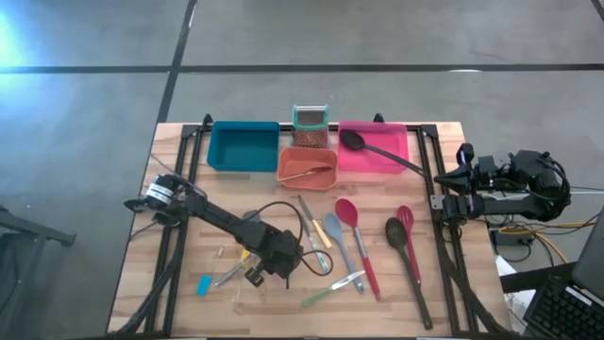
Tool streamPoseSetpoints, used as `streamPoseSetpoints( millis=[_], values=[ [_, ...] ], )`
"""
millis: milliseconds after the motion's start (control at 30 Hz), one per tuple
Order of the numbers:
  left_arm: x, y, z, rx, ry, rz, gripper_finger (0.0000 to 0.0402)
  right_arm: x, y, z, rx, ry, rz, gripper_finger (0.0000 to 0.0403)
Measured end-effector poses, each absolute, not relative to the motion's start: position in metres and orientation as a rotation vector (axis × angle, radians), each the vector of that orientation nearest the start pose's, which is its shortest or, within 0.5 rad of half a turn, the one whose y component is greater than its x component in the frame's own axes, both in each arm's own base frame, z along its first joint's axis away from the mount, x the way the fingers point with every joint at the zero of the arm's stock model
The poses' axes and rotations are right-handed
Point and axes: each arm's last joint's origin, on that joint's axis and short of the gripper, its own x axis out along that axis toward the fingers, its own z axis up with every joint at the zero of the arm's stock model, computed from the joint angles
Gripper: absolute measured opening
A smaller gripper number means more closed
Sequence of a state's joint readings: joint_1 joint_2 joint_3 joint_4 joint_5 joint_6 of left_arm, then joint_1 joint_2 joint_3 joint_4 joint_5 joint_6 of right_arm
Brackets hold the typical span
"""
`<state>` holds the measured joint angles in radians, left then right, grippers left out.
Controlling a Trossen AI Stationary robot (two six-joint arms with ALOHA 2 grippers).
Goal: Pick & Place Kitchen Items
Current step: Put the pink spatula into the blue bin
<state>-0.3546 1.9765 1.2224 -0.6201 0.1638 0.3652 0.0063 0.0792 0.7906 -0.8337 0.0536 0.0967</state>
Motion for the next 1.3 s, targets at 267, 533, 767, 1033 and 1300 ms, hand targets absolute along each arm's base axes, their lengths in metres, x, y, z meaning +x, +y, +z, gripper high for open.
streamPoseSetpoints(
  millis=[267,533,767,1033,1300],
  values=[
    [0.336,-0.129,0.157,0.452,1.207,-0.681,0.0007,-0.001,-0.002,0.318,0.093,0.12,-0.053,0.0008],
    [0.334,-0.127,0.17,0.483,1.166,-0.661,0.0006,-0.001,-0.002,0.318,0.093,0.12,-0.053,0.0008],
    [0.332,-0.126,0.172,0.484,1.174,-0.662,0.0005,-0.001,-0.002,0.318,0.093,0.12,-0.053,0.0008],
    [0.332,-0.125,0.182,0.481,1.164,-0.66,0.0005,-0.001,-0.002,0.318,0.093,0.119,-0.053,0.0008],
    [0.332,-0.123,0.182,0.526,1.165,-0.628,0.0005,-0.001,-0.002,0.318,0.093,0.12,-0.053,0.0008]
  ],
)
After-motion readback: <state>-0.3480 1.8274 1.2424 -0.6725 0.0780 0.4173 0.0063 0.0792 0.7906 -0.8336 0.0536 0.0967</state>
